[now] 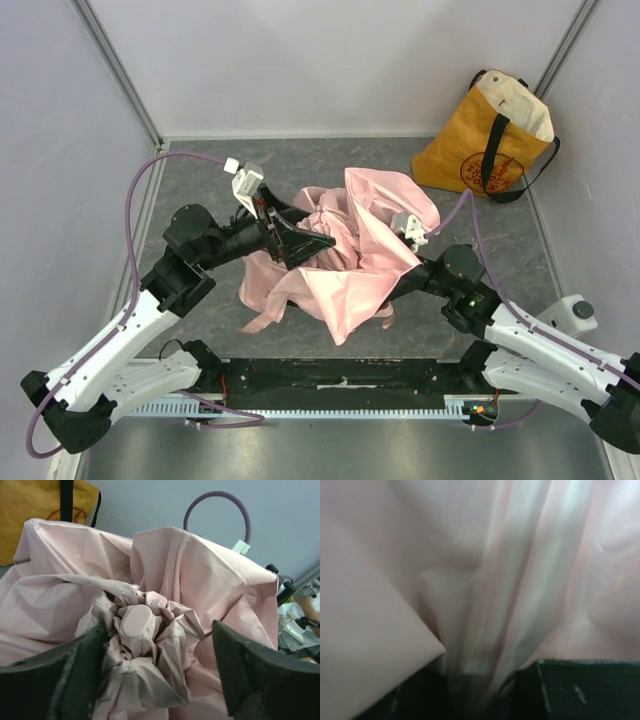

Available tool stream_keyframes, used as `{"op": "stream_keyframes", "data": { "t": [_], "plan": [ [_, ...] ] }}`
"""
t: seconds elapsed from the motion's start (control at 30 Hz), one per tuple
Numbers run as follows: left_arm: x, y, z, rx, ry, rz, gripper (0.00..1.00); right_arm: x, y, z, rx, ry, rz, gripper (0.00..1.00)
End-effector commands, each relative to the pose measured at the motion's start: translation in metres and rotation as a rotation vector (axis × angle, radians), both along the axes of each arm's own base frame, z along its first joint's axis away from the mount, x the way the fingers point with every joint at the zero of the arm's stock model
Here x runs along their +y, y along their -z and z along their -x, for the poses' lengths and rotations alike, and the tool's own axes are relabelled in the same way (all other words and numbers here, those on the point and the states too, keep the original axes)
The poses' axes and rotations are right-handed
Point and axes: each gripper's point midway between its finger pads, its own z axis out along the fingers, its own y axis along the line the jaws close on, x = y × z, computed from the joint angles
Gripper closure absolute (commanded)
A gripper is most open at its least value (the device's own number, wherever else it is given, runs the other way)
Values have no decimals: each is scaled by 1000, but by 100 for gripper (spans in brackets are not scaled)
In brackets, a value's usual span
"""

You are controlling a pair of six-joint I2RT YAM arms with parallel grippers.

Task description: Put away the umbrella

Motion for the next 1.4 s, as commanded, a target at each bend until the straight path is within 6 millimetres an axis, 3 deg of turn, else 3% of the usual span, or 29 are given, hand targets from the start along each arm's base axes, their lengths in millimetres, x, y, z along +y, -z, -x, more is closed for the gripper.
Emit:
{"op": "stream_keyframes", "data": {
  "t": [0.0, 0.03, 0.23, 0.27, 0.33, 0.4, 0.57, 0.63, 0.7, 0.8, 0.9, 1.0, 1.1, 1.2, 1.33, 1.37],
  "plan": [
    [-10, -21, 4, 2, 57, 84, 21, 1, -56, 1, -43, 0, -153, 100],
    [-11, -22, 3, 7, 59, 86, 32, 2, -56, -2, -27, 11, -157, 100],
    [-4, -31, -12, 19, -45, 126, 81, 12, -48, -13, 121, 26, -118, 100],
    [-1, -34, -15, 13, -69, 138, 95, 13, -44, -13, 145, 27, -107, 100],
    [6, -38, -19, 12, -121, 159, 98, 12, -38, -16, 202, 50, -97, 98],
    [12, -43, -18, -11, -143, 188, 98, 8, -26, -18, 263, 80, -69, 88],
    [23, -45, -15, -85, -182, 164, 98, -14, 12, -26, 406, 232, 42, 42],
    [31, -38, -20, -100, -235, 118, 98, -36, 45, -31, 496, 363, 143, 27],
    [45, -35, -29, -127, -331, 71, 99, -61, 73, -30, 555, 478, 232, 22],
    [66, -20, -44, -117, -468, -16, 98, -105, 90, -28, 631, 667, 272, 15],
    [80, -8, -56, -80, -569, -92, 98, -133, 65, -23, 621, 753, 232, 12],
    [84, 3, -61, -42, -602, -136, 99, -138, 14, -19, 543, 719, 183, 10],
    [83, 15, -66, 15, -617, -159, 98, -113, -40, -11, 493, 573, 150, 9],
    [85, 28, -73, 61, -657, -180, 98, -83, -76, -2, 472, 410, 91, 10],
    [87, 42, -83, 114, -708, -214, 98, -45, -113, 7, 433, 213, 31, 11],
    [86, 44, -85, 126, -711, -222, 98, -34, -114, 6, 435, 174, 33, 11]
  ]
}}
